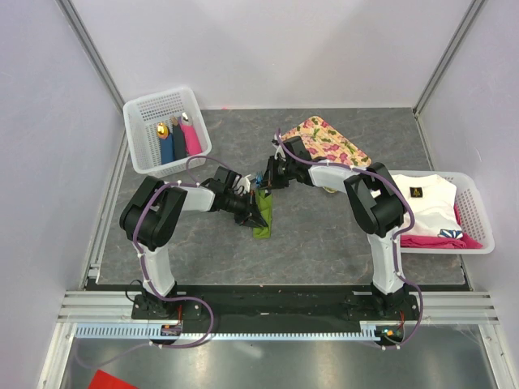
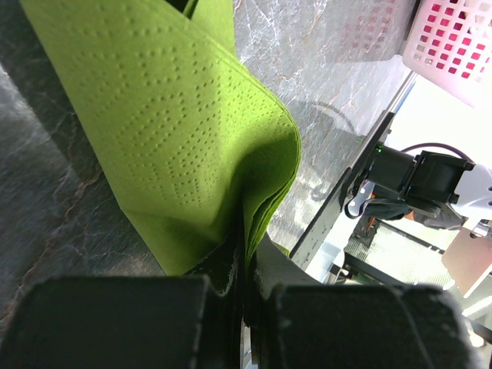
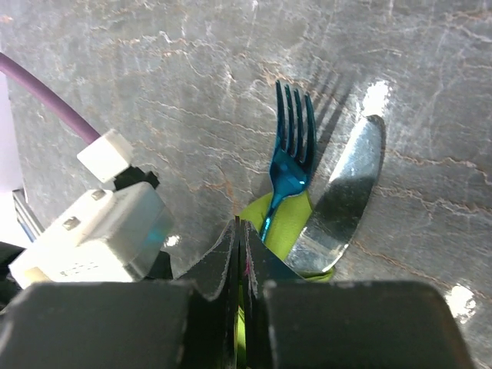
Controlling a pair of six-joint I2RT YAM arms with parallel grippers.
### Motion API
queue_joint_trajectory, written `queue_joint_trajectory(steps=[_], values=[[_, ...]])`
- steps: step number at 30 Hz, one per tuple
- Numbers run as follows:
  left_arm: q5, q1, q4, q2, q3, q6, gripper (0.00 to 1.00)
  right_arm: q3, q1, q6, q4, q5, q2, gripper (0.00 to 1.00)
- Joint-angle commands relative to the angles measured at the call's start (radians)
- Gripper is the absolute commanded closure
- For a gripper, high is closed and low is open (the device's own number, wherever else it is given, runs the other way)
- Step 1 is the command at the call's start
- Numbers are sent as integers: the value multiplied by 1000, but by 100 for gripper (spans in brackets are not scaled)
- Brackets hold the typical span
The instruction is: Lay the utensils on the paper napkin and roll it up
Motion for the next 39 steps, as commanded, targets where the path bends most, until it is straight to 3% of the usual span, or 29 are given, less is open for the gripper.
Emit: queue_joint_trajectory(steps=[1, 20, 26, 39], values=[[-91, 7, -33, 26, -14, 58, 98, 48, 8, 23, 44, -14, 7, 94], [-112, 17, -33, 31, -18, 44, 98, 110, 45, -174, -171, 120, 85, 97], [-112, 18, -34, 33, -18, 44, 98, 143, 42, -172, -162, 43, 53, 93], [-115, 17, -34, 26, -17, 47, 98, 134, 48, -238, -226, 9, 100, 96]])
